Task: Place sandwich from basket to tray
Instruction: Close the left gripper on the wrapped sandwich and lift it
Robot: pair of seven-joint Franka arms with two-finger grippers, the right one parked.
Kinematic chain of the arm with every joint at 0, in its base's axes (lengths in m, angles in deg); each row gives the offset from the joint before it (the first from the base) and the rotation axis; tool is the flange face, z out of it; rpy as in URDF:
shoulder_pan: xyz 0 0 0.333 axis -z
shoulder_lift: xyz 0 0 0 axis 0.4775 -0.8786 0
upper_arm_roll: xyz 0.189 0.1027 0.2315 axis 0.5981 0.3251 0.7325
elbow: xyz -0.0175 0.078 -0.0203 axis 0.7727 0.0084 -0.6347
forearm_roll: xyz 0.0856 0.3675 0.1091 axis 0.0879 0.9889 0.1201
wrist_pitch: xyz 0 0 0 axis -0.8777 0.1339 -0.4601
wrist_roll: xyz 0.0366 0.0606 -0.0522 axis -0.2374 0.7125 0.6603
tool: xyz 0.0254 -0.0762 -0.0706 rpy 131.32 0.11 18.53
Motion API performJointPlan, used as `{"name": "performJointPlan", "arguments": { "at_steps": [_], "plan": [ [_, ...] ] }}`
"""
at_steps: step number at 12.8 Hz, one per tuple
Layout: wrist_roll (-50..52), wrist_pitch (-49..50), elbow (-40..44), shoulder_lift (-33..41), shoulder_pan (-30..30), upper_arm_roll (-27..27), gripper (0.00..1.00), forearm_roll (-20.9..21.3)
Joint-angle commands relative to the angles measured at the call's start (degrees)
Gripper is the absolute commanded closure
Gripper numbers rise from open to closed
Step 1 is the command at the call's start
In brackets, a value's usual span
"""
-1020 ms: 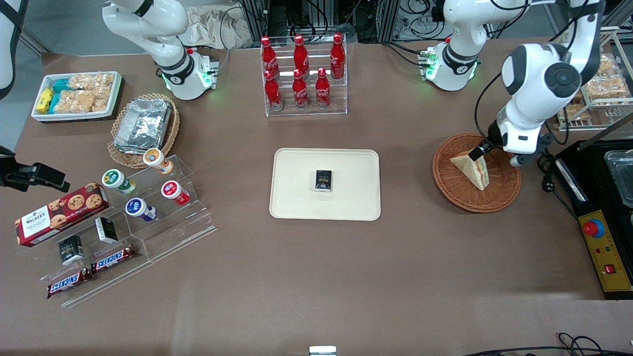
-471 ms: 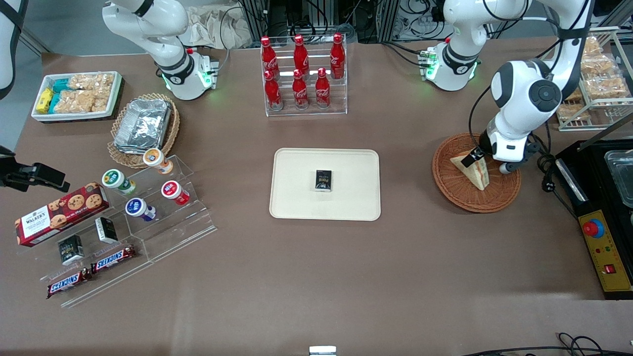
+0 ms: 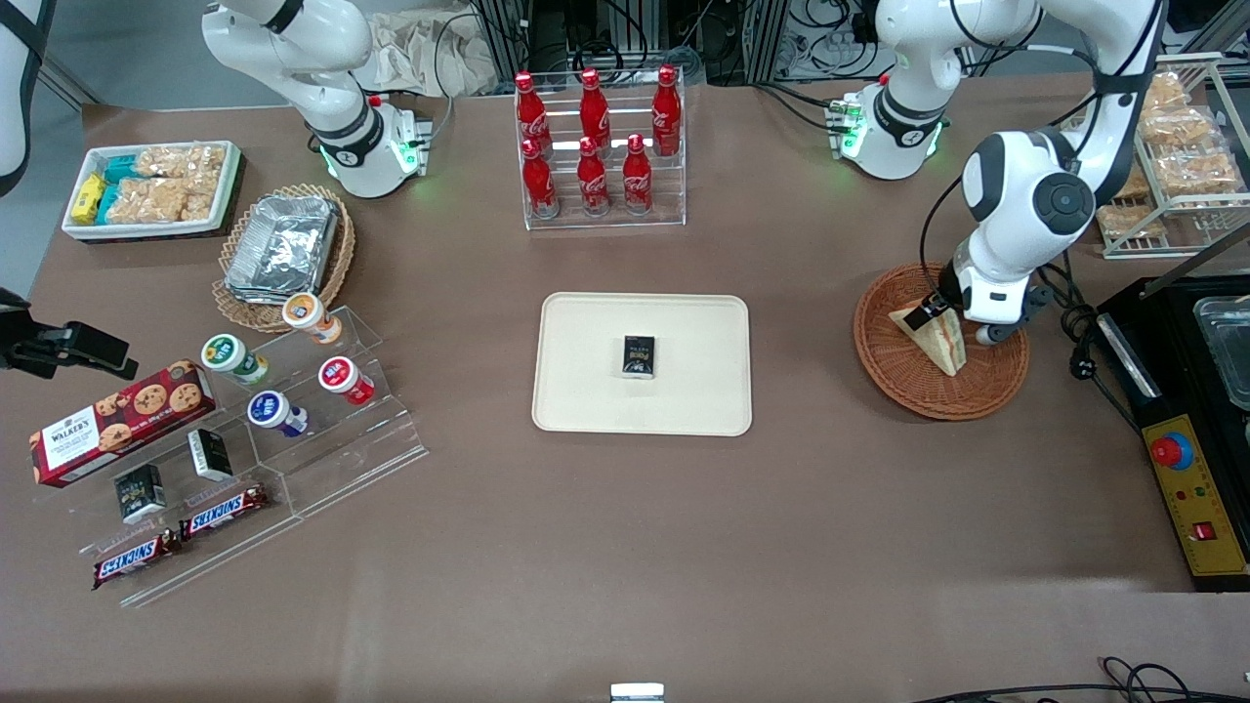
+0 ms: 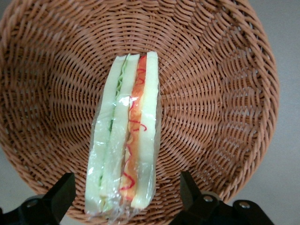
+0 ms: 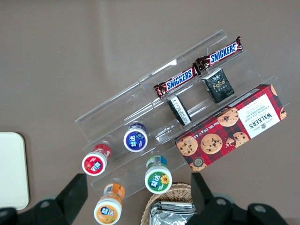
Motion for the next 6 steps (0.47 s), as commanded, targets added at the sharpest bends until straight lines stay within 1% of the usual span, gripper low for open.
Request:
{"name": "performJointPlan", "arguments": {
  "at_steps": [1, 2, 3, 4, 6],
  "plan": [
    [0.51, -3.93, -0.47, -3.14, -0.36, -0.06, 0.17, -0.28],
    [0.42, -4.03, -0.38, -3.23, -0.45, 0.03, 0.41, -0.28],
    [0.42, -4.03, -0.38, -3.32, -0.45, 0.03, 0.74, -0.28],
    [0.33, -4.03, -0.38, -2.97, -0.36, 0.03, 1.00, -0.19],
    [-0.02, -3.68, -0.29, -1.57, -0.27, -0.06, 1.00, -0.19]
  ]
}}
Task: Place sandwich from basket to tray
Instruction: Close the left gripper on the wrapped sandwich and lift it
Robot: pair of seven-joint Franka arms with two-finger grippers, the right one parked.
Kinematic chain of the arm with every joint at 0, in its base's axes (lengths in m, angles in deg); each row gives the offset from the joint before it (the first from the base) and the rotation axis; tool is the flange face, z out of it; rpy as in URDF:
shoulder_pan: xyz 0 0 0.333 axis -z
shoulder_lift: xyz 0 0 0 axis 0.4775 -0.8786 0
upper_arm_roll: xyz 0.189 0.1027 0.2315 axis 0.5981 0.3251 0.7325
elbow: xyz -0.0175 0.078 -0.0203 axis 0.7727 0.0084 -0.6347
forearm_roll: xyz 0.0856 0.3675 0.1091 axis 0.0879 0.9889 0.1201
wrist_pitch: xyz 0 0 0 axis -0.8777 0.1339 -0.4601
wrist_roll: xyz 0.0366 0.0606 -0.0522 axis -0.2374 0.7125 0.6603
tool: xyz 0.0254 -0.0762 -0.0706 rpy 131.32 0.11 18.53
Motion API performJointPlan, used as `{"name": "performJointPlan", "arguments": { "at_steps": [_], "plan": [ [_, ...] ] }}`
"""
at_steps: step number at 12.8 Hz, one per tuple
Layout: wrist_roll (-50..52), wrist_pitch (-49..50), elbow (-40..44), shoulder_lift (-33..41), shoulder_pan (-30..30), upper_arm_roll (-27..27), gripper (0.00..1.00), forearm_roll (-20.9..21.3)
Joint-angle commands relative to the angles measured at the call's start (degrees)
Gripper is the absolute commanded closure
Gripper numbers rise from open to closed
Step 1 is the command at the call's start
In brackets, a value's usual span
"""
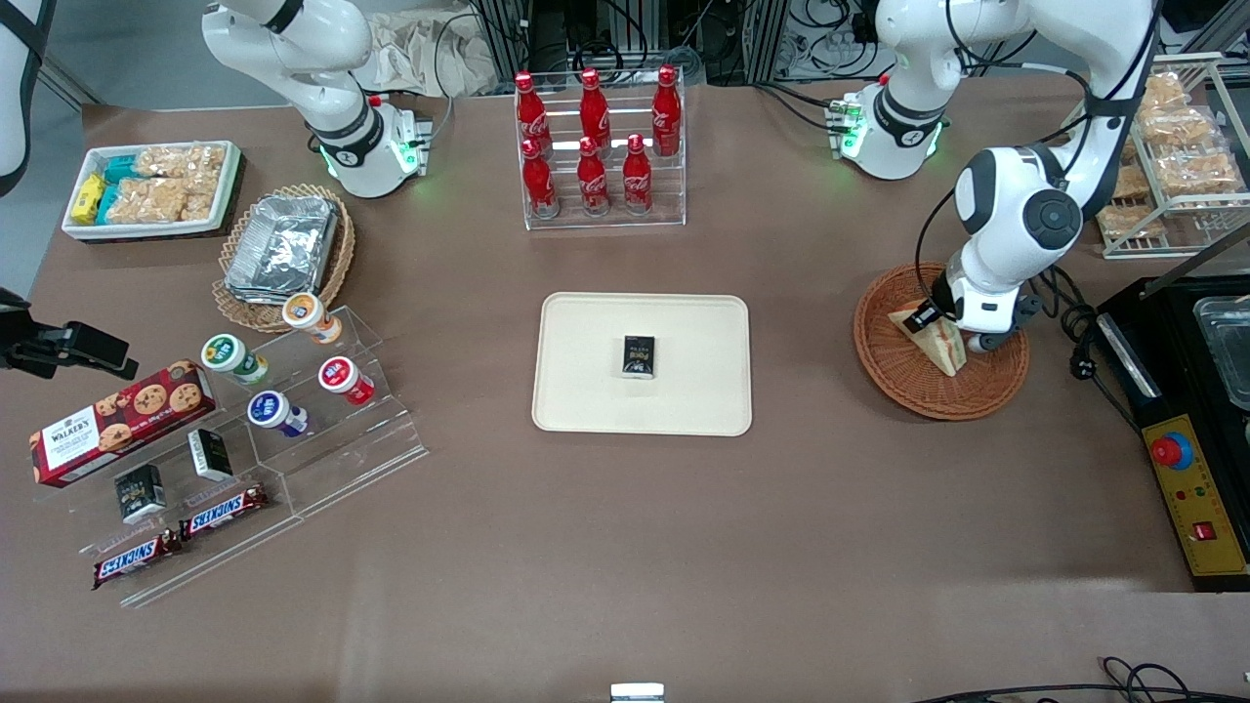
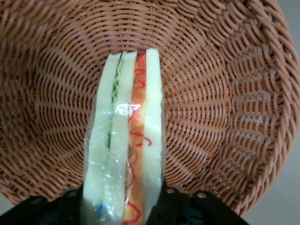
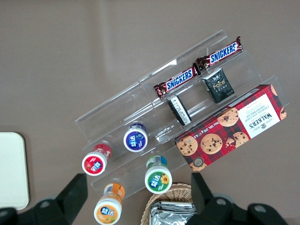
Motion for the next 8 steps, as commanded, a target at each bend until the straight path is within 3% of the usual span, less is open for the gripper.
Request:
{"name": "performJointPlan", "arguments": {
  "at_steps": [1, 3, 8],
  "plan": [
    [-0.30, 0.46, -0.22, 3.81, 0.21, -0.34, 1.00, -0.19],
    [-1.52, 8.42, 1.87, 7.69, 0.65, -0.69, 1.00, 0.16],
    [-4.87, 24.09, 15.05, 9.72, 5.38, -8.24, 1.00, -0.63]
  ]
}}
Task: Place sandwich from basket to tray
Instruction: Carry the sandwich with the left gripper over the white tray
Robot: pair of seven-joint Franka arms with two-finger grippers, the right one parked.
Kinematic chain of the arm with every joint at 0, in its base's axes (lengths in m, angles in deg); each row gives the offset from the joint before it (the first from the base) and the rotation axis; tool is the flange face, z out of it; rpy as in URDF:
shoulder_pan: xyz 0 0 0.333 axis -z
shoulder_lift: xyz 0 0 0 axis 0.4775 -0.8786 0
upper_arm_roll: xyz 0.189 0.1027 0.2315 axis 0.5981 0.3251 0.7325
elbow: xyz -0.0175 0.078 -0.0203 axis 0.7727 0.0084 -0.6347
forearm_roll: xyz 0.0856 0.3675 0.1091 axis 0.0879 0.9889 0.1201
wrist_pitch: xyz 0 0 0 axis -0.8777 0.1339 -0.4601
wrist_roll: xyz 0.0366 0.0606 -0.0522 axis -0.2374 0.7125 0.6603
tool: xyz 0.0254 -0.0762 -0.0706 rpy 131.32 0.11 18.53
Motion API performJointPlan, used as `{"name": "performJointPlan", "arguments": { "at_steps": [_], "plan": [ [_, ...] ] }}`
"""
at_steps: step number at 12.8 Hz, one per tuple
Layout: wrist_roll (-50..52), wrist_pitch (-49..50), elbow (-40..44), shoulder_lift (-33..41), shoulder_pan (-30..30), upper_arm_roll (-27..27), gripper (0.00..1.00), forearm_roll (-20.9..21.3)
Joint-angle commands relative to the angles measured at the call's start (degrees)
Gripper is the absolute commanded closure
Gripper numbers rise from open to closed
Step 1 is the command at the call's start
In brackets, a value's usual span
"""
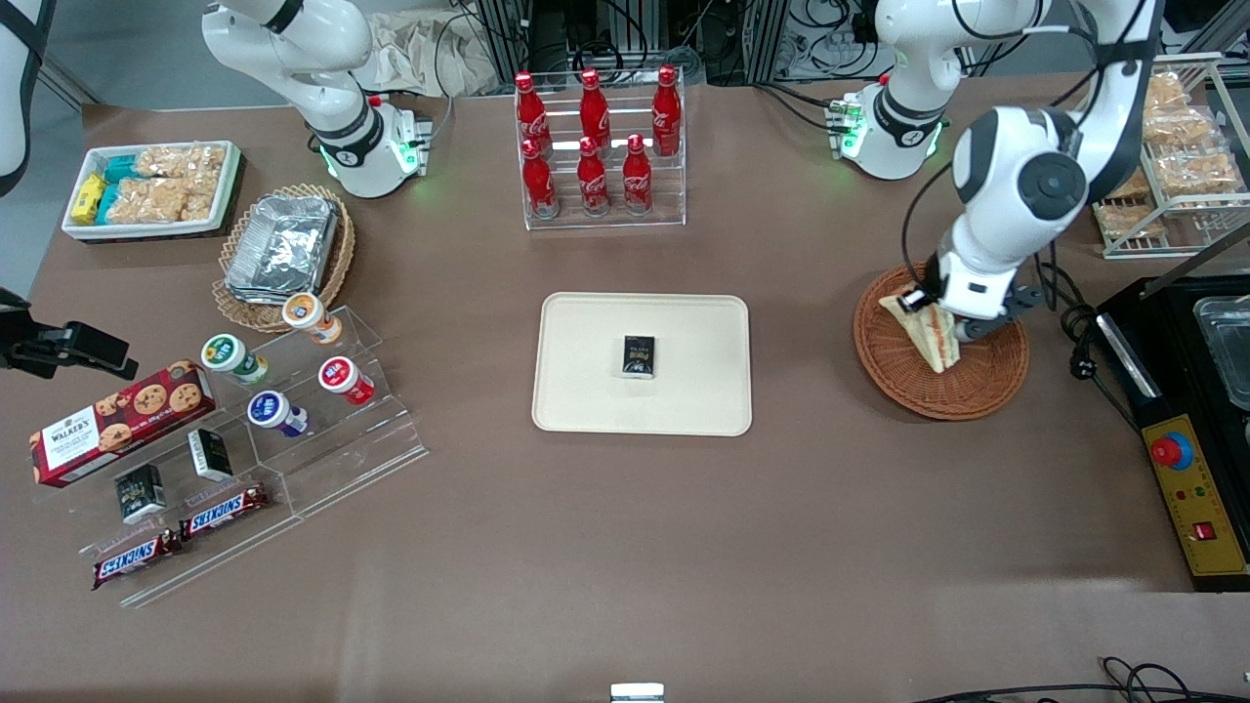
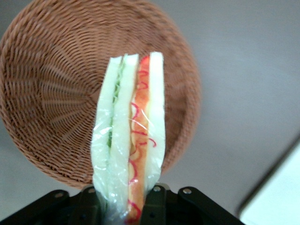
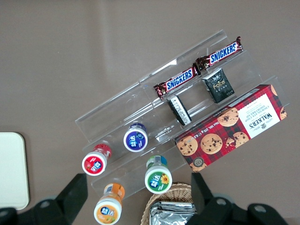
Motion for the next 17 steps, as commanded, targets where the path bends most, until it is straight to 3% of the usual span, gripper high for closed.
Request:
{"name": "performJointPlan", "arguments": {
  "at_steps": [1, 4, 7, 9, 14, 17],
  "plan": [
    [-2.32, 3.87, 5.20, 0.13, 3.45, -2.48, 1.00, -0.68],
    [-2.25, 3.69, 13.70, -5.38, 11.17, -3.27, 1.00, -1.55],
    [-3.55, 1.86, 16.81, -10.67, 16.72, -3.98, 1.00, 3.69],
    [-2.77, -2.70, 16.99, -15.32, 20.06, -3.98, 1.00, 4.86],
    [2.15, -4.13, 26.47, -31.84, 21.83, -3.98, 1.00, 11.18],
    [2.68, -5.01, 27.10, -35.73, 21.48, -3.89, 1.00, 10.76]
  ]
}}
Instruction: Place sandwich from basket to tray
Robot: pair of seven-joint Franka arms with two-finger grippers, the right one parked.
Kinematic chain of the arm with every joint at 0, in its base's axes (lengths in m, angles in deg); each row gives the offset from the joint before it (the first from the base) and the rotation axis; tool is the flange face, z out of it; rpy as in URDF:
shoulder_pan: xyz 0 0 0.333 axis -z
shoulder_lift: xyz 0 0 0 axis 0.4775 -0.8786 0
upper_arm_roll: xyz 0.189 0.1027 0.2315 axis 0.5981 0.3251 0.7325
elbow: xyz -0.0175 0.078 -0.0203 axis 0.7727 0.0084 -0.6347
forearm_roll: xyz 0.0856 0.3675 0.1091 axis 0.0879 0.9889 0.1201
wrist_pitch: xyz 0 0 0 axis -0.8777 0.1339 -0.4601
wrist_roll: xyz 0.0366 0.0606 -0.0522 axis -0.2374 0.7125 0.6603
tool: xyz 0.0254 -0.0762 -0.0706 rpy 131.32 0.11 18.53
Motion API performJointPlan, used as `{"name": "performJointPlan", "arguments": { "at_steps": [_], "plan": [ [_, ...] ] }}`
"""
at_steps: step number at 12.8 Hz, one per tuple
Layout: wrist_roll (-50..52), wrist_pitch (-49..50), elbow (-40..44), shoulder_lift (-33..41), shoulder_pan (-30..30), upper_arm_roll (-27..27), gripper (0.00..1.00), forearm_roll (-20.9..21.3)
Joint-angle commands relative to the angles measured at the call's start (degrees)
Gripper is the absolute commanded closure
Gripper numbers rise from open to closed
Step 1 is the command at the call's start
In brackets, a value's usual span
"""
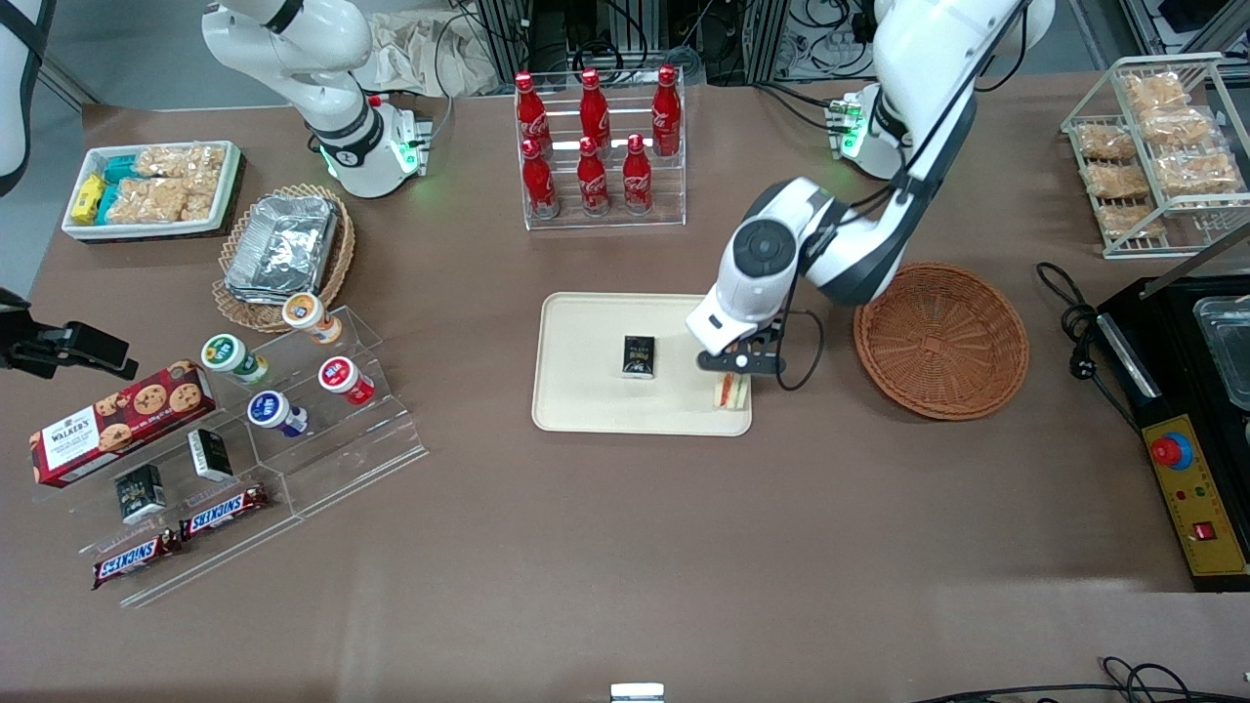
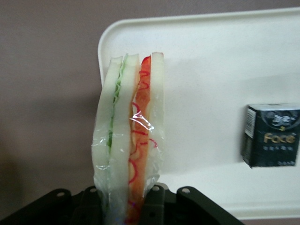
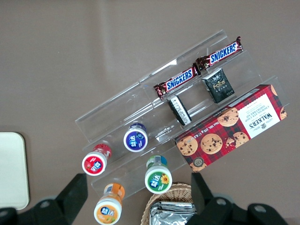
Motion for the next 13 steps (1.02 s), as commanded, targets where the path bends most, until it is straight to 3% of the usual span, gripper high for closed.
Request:
{"name": "performJointPlan", "arguments": {
  "at_steps": [1, 4, 5, 6, 9, 13],
  "plan": [
    [2.82, 0.12, 1.87, -2.28, 0.84, 0.36, 1.00, 0.63],
    [4.24, 0.12, 1.43, -2.98, 1.02, 0.36, 1.00, 0.72],
    [4.32, 0.12, 1.43, -3.07, 0.93, 0.36, 0.58, 0.72],
    [4.32, 0.12, 1.43, -2.99, 0.84, 0.36, 0.01, 0.98],
    [3.45, 2.56, 2.49, 1.74, 0.14, 0.53, 0.00, 1.25],
    [-6.81, 18.87, 13.79, 6.68, -2.74, 1.41, 0.00, 0.72]
  ]
}}
